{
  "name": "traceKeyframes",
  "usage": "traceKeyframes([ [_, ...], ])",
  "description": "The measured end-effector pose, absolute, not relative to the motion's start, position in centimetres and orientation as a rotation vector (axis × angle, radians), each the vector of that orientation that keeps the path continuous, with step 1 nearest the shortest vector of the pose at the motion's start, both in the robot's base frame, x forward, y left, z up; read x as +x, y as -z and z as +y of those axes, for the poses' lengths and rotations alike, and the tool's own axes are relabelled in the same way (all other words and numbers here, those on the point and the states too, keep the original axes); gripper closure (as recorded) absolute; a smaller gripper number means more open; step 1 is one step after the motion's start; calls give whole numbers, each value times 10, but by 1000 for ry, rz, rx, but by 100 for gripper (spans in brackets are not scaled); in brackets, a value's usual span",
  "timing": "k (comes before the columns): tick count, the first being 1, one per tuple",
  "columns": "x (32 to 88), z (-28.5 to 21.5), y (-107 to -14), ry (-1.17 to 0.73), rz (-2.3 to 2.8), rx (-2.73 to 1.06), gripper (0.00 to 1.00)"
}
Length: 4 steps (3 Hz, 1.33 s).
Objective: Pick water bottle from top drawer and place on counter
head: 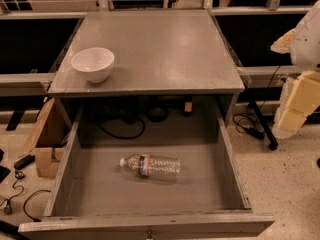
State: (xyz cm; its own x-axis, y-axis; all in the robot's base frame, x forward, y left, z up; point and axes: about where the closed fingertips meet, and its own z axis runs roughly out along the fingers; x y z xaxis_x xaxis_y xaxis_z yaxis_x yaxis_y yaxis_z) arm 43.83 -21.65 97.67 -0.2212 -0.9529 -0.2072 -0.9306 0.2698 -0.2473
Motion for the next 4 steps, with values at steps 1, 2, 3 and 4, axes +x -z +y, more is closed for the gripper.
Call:
traceKeyframes([
  [1, 438, -216, -977, 100, 2230, -1723, 0],
  [2, 455, -196, -963, 96, 2228, -1759, 0],
  [3, 471, -165, -929, 106, 2241, -1816, 0],
  [4, 479, -141, -887, 118, 2278, -1847, 0],
])
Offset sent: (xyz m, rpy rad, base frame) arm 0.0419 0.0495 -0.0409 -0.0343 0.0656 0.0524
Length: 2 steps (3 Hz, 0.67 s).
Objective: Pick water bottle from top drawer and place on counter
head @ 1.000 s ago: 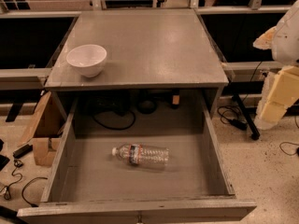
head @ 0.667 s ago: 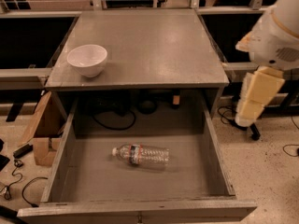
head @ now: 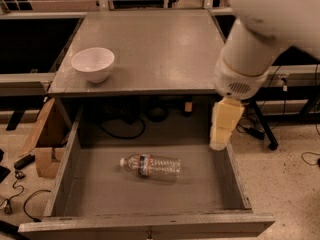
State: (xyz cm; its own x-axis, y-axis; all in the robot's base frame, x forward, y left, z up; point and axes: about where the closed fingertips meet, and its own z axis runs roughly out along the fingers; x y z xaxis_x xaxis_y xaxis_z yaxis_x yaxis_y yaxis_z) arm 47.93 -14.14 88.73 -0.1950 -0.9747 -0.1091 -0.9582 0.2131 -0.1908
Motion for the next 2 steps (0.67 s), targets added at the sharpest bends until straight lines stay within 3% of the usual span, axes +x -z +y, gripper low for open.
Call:
traceKeyframes([
  [2, 472, -114, -811, 21, 2330, -1845, 0],
])
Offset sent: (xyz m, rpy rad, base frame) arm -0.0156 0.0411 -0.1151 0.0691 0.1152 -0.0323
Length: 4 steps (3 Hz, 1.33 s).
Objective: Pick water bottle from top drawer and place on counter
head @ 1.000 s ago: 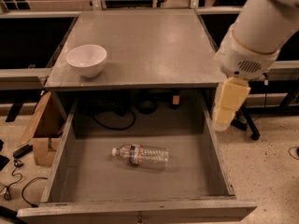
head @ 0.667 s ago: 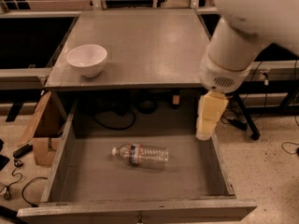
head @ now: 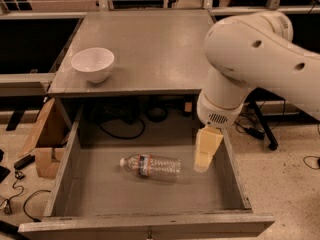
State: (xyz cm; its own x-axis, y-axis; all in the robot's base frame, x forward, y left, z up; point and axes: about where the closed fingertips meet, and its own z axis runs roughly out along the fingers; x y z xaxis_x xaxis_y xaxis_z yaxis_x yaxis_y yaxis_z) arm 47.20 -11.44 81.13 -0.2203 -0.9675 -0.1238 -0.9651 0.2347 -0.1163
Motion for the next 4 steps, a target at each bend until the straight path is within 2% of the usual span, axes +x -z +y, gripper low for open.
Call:
traceKeyframes([
  [2, 474, -111, -803, -3, 2319, -1850, 0],
  [4, 478, -73, -735, -195, 2200, -1897, 0],
])
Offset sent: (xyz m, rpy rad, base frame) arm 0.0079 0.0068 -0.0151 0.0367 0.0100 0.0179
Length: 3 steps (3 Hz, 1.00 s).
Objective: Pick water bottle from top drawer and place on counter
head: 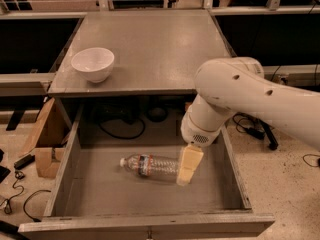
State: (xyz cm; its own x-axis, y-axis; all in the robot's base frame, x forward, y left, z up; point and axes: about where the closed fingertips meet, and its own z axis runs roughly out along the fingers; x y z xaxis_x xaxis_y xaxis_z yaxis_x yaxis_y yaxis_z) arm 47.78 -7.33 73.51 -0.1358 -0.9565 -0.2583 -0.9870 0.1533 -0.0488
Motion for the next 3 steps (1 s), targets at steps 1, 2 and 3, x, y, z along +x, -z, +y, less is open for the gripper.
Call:
traceKeyframes([
  [1, 481, -56, -707, -252, 2154, -1908, 0],
  [2, 485, -39, -679, -265, 2154, -1924, 0],
  [3, 498, -13, -645, -197, 2216, -1952, 0],
])
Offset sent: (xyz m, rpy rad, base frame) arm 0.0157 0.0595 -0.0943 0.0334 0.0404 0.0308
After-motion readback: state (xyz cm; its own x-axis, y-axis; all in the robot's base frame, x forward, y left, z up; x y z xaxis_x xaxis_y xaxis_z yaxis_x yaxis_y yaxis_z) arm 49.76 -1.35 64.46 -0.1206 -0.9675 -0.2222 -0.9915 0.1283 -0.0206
